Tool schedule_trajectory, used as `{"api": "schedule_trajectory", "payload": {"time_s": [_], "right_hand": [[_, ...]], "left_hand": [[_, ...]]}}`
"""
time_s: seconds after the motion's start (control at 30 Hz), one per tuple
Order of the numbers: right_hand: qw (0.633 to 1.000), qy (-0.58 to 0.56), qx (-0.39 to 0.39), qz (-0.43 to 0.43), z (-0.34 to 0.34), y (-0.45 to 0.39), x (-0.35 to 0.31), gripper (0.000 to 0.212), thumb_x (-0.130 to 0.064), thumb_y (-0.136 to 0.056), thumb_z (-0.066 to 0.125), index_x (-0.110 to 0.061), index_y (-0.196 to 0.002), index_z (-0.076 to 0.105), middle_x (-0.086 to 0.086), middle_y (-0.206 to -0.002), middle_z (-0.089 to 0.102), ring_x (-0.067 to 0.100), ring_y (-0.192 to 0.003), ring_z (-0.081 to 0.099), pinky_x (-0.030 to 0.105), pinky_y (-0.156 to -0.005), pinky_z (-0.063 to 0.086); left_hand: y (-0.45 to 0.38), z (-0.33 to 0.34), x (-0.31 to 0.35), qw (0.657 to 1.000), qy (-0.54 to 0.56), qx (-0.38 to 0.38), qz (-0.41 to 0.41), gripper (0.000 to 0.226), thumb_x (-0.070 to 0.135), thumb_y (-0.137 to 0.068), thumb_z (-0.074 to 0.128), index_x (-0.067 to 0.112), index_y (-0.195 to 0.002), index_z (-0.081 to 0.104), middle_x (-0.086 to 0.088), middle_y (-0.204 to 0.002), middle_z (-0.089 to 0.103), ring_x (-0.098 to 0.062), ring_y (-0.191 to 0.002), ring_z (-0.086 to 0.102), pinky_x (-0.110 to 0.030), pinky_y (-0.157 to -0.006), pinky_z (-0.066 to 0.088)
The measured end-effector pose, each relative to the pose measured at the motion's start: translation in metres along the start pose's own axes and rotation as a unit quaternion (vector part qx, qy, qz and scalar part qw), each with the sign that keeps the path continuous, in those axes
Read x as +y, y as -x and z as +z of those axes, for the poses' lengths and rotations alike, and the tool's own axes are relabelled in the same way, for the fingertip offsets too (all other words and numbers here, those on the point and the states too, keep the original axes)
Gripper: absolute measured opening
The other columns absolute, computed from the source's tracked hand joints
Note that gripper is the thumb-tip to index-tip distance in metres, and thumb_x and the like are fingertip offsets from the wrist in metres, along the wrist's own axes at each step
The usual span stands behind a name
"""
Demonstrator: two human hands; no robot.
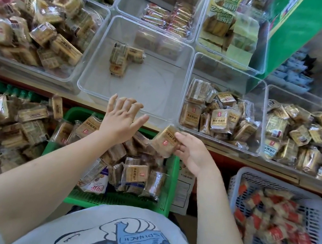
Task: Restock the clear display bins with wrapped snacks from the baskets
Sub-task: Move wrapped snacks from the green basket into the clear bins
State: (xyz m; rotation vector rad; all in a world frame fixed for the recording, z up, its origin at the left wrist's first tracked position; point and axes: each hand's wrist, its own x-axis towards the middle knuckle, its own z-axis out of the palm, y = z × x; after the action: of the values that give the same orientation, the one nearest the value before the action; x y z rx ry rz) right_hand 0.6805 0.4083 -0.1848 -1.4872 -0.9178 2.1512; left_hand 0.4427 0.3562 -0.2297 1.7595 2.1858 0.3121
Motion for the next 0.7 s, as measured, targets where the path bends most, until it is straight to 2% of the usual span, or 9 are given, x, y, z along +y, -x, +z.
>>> {"api": "schedule_trajectory", "payload": {"time_s": [0.1, 0.17, 0.23, 0.3, 0.4, 0.5, 0.57, 0.63, 0.7], "right_hand": [[0.98, -0.168, 0.069, -0.086, -0.011, 0.0, -0.033, 0.025, -0.005, -0.097, 0.059, 0.001, -0.121, 0.056, 0.016, -0.106, 0.07, 0.026, -0.097, 0.07, 0.039, -0.092, 0.057], [0.946, -0.265, 0.135, -0.128, -0.013, -0.011, -0.052, 0.026, 0.001, -0.094, 0.061, 0.001, -0.12, 0.054, 0.019, -0.11, 0.069, 0.029, -0.102, 0.071, 0.039, -0.09, 0.059], [0.91, -0.336, 0.204, -0.134, -0.016, -0.031, -0.066, 0.032, 0.003, -0.092, 0.065, 0.002, -0.122, 0.055, 0.022, -0.116, 0.066, 0.031, -0.105, 0.07, 0.039, -0.087, 0.06], [0.89, -0.359, 0.254, -0.117, -0.024, -0.054, -0.074, 0.035, 0.0, -0.091, 0.067, 0.001, -0.125, 0.056, 0.023, -0.121, 0.063, 0.03, -0.105, 0.069, 0.037, -0.083, 0.061], [0.89, -0.339, 0.291, -0.092, -0.032, -0.074, -0.074, 0.043, 0.0, -0.093, 0.065, 0.0, -0.134, 0.052, 0.024, -0.12, 0.064, 0.031, -0.104, 0.068, 0.033, -0.077, 0.062], [0.903, -0.313, 0.281, -0.089, -0.026, -0.069, -0.071, 0.044, 0.0, -0.096, 0.061, 0.004, -0.137, 0.047, 0.025, -0.126, 0.061, 0.032, -0.112, 0.065, 0.034, -0.088, 0.059], [0.913, -0.302, 0.254, -0.101, -0.017, -0.049, -0.068, 0.031, 0.0, -0.096, 0.06, 0.005, -0.126, 0.053, 0.023, -0.122, 0.063, 0.029, -0.107, 0.068, 0.033, -0.09, 0.059], [0.936, -0.273, 0.191, -0.114, -0.005, -0.022, -0.056, 0.017, -0.003, -0.097, 0.059, 0.002, -0.114, 0.059, 0.018, -0.11, 0.069, 0.027, -0.098, 0.072, 0.035, -0.089, 0.059], [0.973, -0.181, 0.101, -0.099, 0.011, -0.001, -0.038, 0.017, -0.009, -0.099, 0.057, 0.0, -0.114, 0.061, 0.015, -0.104, 0.071, 0.027, -0.097, 0.072, 0.038, -0.091, 0.058]], "left_hand": [[0.001, -0.001, 0.001, 1.0, -0.007, -0.003, 0.004, 0.072, 0.068, -0.089, 0.006, 0.028, -0.135, 0.044, 0.001, -0.142, 0.039, -0.02, -0.143, 0.017, -0.043, -0.12, -0.01], [0.001, -0.002, 0.001, 1.0, -0.022, -0.003, 0.008, 0.072, 0.069, -0.089, 0.005, 0.028, -0.135, 0.043, 0.0, -0.143, 0.039, -0.021, -0.144, 0.018, -0.044, -0.12, -0.009], [0.0, -0.002, 0.0, 0.999, -0.034, -0.005, 0.012, 0.072, 0.069, -0.089, 0.005, 0.028, -0.136, 0.042, 0.0, -0.144, 0.039, -0.021, -0.144, 0.018, -0.044, -0.12, -0.009], [0.0, -0.001, -0.001, 0.999, -0.037, -0.008, 0.014, 0.072, 0.069, -0.09, 0.006, 0.028, -0.136, 0.041, 0.001, -0.144, 0.038, -0.021, -0.144, 0.017, -0.044, -0.12, -0.009], [0.0, -0.001, -0.002, 0.999, -0.041, -0.009, 0.019, 0.071, 0.069, -0.09, 0.007, 0.028, -0.137, 0.04, 0.001, -0.143, 0.037, -0.021, -0.144, 0.017, -0.044, -0.121, -0.009], [0.0, -0.001, -0.003, 0.999, -0.045, -0.011, 0.023, 0.068, 0.069, -0.091, 0.009, 0.028, -0.137, 0.038, 0.001, -0.144, 0.036, -0.021, -0.144, 0.016, -0.044, -0.121, -0.009], [0.0, 0.0, -0.003, 0.999, -0.046, -0.009, 0.025, 0.067, 0.068, -0.092, 0.011, 0.028, -0.138, 0.038, 0.001, -0.144, 0.035, -0.021, -0.144, 0.015, -0.044, -0.121, -0.01], [0.0, 0.0, -0.004, 0.999, -0.044, -0.007, 0.027, 0.066, 0.068, -0.092, 0.013, 0.028, -0.137, 0.039, 0.001, -0.143, 0.036, -0.021, -0.144, 0.016, -0.044, -0.121, -0.009], [0.0, 0.0, -0.004, 0.999, -0.045, -0.003, 0.028, 0.066, 0.068, -0.092, 0.014, 0.027, -0.137, 0.039, 0.001, -0.143, 0.037, -0.022, -0.143, 0.016, -0.045, -0.121, -0.008]]}}
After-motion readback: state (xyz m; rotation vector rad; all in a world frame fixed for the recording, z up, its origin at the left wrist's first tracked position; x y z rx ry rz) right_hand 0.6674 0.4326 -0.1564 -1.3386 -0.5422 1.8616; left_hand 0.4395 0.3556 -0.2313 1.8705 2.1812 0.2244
